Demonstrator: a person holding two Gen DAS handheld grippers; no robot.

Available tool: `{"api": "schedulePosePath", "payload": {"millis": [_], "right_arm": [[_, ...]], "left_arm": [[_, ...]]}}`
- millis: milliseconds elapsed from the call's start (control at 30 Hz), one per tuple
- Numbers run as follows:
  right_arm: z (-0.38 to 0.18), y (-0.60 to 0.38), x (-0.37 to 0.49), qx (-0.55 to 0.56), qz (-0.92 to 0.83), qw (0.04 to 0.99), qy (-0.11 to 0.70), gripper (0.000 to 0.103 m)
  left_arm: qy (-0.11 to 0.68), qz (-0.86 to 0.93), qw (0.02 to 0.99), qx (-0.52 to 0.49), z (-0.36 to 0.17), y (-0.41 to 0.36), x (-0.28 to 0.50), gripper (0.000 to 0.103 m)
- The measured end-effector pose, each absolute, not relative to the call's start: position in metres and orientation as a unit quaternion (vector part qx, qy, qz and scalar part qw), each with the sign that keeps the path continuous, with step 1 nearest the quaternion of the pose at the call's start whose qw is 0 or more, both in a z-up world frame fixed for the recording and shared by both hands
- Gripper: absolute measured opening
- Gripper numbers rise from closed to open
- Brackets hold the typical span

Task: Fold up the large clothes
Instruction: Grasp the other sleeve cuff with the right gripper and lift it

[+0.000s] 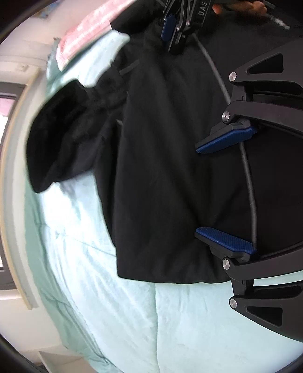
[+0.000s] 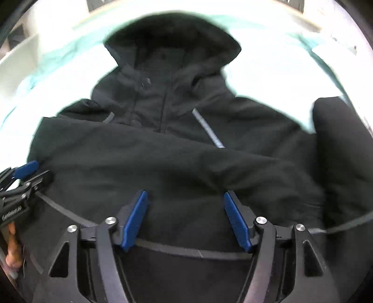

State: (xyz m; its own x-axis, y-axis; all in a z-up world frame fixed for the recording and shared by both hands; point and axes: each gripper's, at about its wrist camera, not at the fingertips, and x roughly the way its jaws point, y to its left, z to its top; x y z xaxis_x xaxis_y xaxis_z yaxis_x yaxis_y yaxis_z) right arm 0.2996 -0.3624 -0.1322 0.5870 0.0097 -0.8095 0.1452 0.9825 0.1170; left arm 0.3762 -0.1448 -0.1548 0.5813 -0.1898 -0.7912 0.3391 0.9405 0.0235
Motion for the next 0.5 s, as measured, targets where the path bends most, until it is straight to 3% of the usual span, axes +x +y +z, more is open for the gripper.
{"api": "schedulePosePath", "payload": {"millis": [133, 233, 367, 500], "right_arm": [[-0.098, -0.380, 0.252, 0.050, -0.059, 0.907, 0.413, 0.072], [-0.112, -0.405, 0.240, 0.066, -0.048, 0.886, 0.456, 0.072], [-0.167, -0.402, 0.248, 0.020, -0.059, 0.860, 0.506, 0.072], [-0.165, -0.394, 0.241, 0.010, -0.090, 0.863, 0.497, 0.073]], "left_arm": [[0.407, -0.213, 0.886, 0.059, -0.121, -0.151, 0.349, 0.068], [0.412, -0.249, 0.875, 0.058, -0.116, -0.169, 0.330, 0.068], [0.479, -0.214, 0.846, 0.096, -0.166, -0.188, 0.342, 0.068], [0.482, -0.191, 0.848, 0.111, -0.181, -0.198, 0.347, 0.068]]}}
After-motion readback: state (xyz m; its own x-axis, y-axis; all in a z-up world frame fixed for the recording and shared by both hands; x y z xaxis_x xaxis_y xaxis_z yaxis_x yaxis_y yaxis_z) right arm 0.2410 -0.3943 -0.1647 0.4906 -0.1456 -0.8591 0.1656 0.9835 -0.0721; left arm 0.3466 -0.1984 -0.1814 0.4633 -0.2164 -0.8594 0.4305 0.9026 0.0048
